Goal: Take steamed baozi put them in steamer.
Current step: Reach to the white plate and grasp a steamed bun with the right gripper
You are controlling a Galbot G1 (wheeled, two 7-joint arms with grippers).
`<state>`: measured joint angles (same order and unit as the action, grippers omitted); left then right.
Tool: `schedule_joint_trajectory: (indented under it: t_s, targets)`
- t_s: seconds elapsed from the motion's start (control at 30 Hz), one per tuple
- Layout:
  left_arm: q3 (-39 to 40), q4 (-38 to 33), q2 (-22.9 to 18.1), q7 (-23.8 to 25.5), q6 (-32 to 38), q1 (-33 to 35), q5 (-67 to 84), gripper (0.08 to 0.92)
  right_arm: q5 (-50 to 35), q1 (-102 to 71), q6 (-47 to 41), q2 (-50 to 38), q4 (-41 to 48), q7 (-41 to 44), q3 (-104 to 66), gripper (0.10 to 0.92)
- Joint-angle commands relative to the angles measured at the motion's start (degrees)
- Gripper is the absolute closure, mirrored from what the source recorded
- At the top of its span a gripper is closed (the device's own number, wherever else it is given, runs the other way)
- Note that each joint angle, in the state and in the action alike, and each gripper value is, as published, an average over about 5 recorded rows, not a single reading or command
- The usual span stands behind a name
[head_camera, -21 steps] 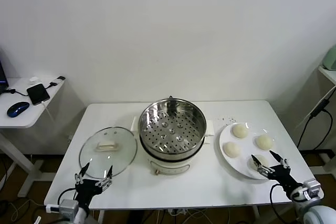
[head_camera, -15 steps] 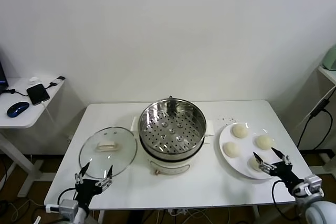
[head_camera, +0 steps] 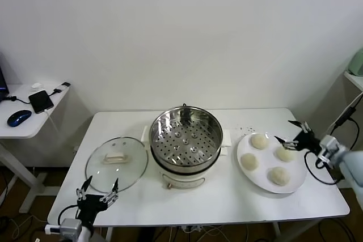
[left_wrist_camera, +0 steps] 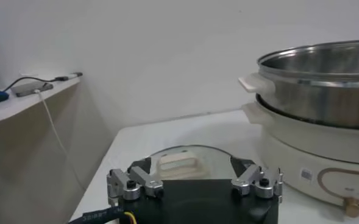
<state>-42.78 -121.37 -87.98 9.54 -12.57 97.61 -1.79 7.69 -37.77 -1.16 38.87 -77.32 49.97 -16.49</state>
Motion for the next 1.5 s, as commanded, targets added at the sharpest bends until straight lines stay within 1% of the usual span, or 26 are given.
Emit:
schedule_joint_trajectory:
  t_s: [0.03,0.17,0.3,0.6,0.8,1.1,1.5]
  targets:
    - [-0.8,-0.9,-1.2,-0.3,0.0,1.1,-0.1,0.177,23.2,35.9,9.6,2.5,18.5,25.3,27.5,0.203]
    - [-1.8,-1.2,-1.7,-0.2,-0.3,1.6,0.0,0.177,30.4,37.3,11.9,9.7,25.3,27.7,27.3,0.203]
    - [-2.5,-1.4,-2.0,-0.1,-0.5,2.1,0.4,0.177,35.4,36.3,14.2,15.6,31.0,28.7,24.2,0.203]
    - [-2.3,-1.4,-2.4,-0.1,-0.5,2.2,0.4,0.177,38.6,32.7,14.7,21.4,35.0,27.1,20.1,0.203]
    - [-2.1,-1.4,-2.4,-0.1,-0.5,2.3,0.4,0.177,39.1,30.4,14.2,22.7,36.0,24.0,17.6,0.203]
    - [-1.9,-1.0,-2.2,0.0,-0.7,1.9,0.4,0.177,39.5,27.9,13.4,22.7,36.1,22.2,16.4,0.203]
    - [-1.8,-0.5,-2.1,0.0,-0.5,1.8,0.4,0.177,43.6,27.6,13.7,25.0,40.7,17.1,13.7,0.203]
